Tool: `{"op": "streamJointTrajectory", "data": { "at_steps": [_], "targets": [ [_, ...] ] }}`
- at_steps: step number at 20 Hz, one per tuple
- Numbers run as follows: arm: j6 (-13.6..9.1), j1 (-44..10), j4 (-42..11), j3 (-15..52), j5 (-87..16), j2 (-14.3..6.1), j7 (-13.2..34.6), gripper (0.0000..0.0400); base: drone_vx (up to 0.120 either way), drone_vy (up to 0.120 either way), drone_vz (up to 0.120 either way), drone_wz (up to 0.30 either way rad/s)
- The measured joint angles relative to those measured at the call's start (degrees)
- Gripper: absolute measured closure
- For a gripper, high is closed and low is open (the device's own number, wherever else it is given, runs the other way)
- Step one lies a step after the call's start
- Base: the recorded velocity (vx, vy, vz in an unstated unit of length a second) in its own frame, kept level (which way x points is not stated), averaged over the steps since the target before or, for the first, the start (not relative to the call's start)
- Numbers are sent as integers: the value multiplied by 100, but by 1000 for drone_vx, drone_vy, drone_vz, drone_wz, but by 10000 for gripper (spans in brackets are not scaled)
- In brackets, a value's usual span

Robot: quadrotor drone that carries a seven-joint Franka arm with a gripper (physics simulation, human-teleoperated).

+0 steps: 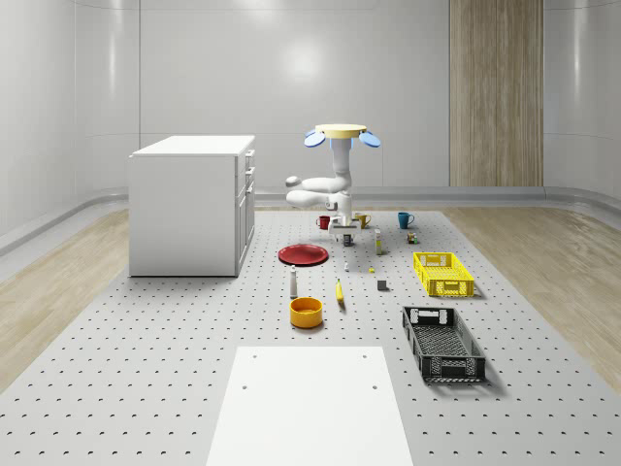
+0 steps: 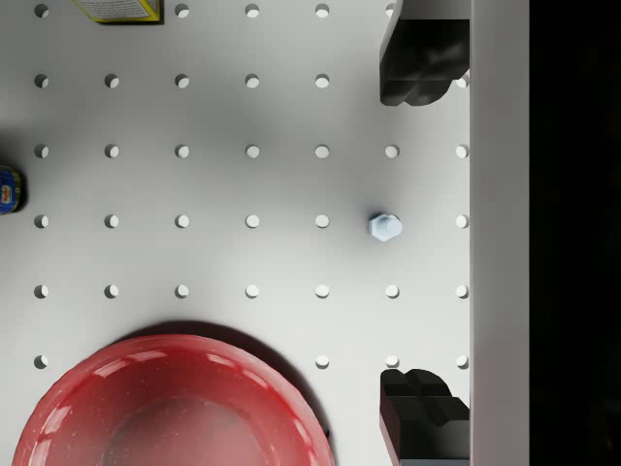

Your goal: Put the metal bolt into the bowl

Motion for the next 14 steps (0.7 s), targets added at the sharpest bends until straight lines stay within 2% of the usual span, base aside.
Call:
{"op": "streamJointTrajectory", "data": {
  "at_steps": [2, 6, 11, 14],
  "targets": [
    [26, -6, 1, 5, 12, -28, 5, 0, 0, 0, -120, 0],
    [75, -19, 4, 14, 34, -81, 16, 0, 120, 0, -110, 0],
    [134, -33, 7, 25, 61, -143, 28, 0, 112, 0, 0, 0],
    [167, -41, 8, 31, 76, -179, 35, 0, 0, 0, -27, 0]
  ]
}}
